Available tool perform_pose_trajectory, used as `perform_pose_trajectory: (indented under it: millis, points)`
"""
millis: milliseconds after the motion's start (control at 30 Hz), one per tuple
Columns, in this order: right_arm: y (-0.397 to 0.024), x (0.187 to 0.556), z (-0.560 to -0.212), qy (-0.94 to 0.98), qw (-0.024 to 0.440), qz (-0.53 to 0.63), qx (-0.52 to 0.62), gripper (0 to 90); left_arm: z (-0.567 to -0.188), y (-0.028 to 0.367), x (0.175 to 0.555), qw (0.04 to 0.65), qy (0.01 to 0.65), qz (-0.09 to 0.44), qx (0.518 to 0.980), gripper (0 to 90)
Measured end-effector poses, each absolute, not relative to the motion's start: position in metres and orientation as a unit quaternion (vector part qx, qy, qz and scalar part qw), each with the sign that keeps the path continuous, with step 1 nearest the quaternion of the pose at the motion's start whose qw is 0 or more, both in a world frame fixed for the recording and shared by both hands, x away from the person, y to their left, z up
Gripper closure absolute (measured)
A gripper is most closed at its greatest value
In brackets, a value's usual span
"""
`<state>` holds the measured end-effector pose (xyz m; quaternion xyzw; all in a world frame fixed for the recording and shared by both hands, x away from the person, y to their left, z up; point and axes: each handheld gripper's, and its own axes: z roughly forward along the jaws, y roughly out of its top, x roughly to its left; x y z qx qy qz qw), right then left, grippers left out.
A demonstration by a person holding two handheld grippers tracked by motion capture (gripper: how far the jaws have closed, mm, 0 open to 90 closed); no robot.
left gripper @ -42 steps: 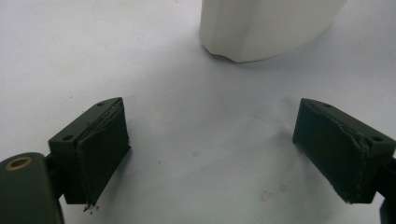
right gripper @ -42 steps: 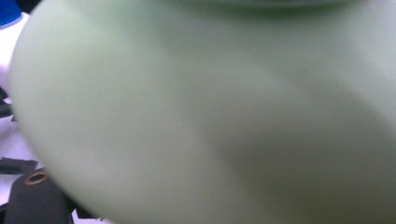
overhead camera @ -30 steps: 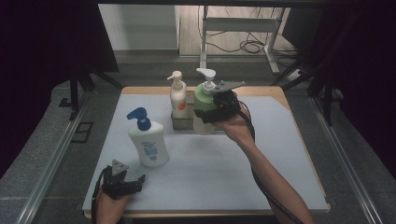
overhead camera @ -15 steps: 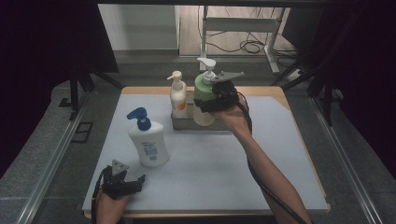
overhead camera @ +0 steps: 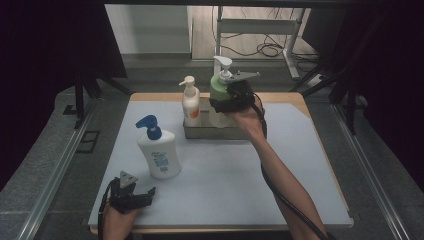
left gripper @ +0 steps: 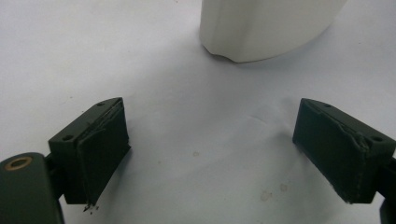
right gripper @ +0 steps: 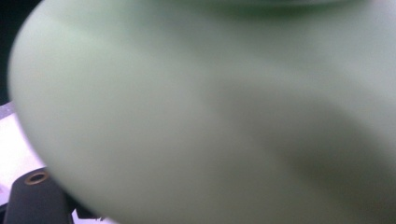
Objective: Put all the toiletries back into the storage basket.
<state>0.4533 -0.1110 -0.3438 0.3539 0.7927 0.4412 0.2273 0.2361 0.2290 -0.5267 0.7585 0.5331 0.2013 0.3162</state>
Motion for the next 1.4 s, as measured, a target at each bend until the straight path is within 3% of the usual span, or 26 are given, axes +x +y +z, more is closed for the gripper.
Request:
perform_pose_trajectory:
  millis: [867,1400]
  points:
    - [-0.094,0.481,-0.376,0.8,0.228,0.416,0.368,12.4,-0.527,0.229,0.236,0.316,0.533,0.201,0.759,10.1]
    - [-0.092,0.489,-0.394,0.811,0.2,0.402,0.376,12.4,-0.527,0.229,0.236,0.316,0.532,0.201,0.759,10.1]
